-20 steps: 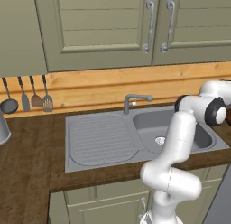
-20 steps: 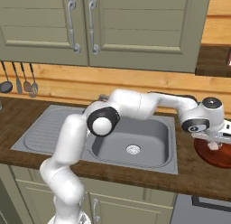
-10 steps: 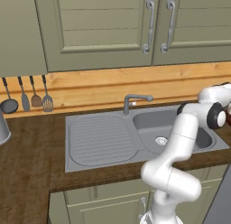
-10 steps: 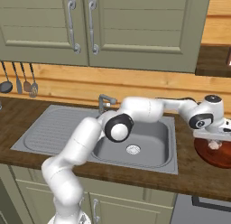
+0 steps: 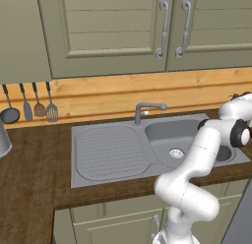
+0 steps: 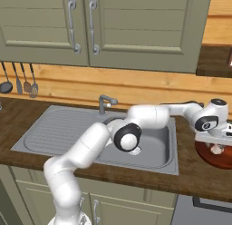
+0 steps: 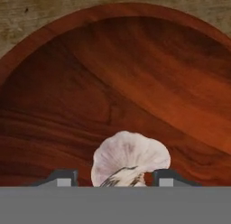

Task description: Pick the garlic from the sink and place it in the bowl. Then pick the bowl and place it in the microwave. Then close the microwave door and press the start button.

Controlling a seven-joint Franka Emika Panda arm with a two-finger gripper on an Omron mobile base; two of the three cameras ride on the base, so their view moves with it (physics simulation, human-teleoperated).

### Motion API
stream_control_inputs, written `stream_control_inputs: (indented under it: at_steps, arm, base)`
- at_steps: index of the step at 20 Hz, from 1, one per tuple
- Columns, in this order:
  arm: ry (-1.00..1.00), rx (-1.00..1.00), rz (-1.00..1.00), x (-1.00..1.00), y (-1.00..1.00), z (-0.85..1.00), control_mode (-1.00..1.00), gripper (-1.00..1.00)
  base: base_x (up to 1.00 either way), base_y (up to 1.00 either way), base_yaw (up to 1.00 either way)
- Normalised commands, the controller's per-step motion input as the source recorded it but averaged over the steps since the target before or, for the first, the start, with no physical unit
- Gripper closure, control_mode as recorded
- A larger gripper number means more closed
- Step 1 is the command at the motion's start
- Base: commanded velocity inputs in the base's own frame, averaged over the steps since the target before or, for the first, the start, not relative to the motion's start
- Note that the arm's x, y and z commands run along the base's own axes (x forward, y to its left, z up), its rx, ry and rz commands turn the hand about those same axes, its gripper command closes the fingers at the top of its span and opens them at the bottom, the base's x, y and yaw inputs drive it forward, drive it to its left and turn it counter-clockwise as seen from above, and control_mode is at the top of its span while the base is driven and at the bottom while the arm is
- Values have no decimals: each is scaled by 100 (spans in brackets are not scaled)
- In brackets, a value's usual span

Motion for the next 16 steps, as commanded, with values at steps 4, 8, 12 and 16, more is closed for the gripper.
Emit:
stream_control_inputs:
  at_steps: [4, 8, 12, 16]
  arm:
    - [0, 0, 0, 0, 4, -2, -100, -100]
    - [-3, 0, 0, -9, 22, 4, -100, -100]
    - [9, 0, 0, -24, 10, -7, -100, -100]
    - [8, 0, 0, -59, 11, -1, -100, -100]
  base:
    - [0, 0, 0]
    - [0, 0, 0]
    - [0, 0, 0]
    - [0, 0, 0]
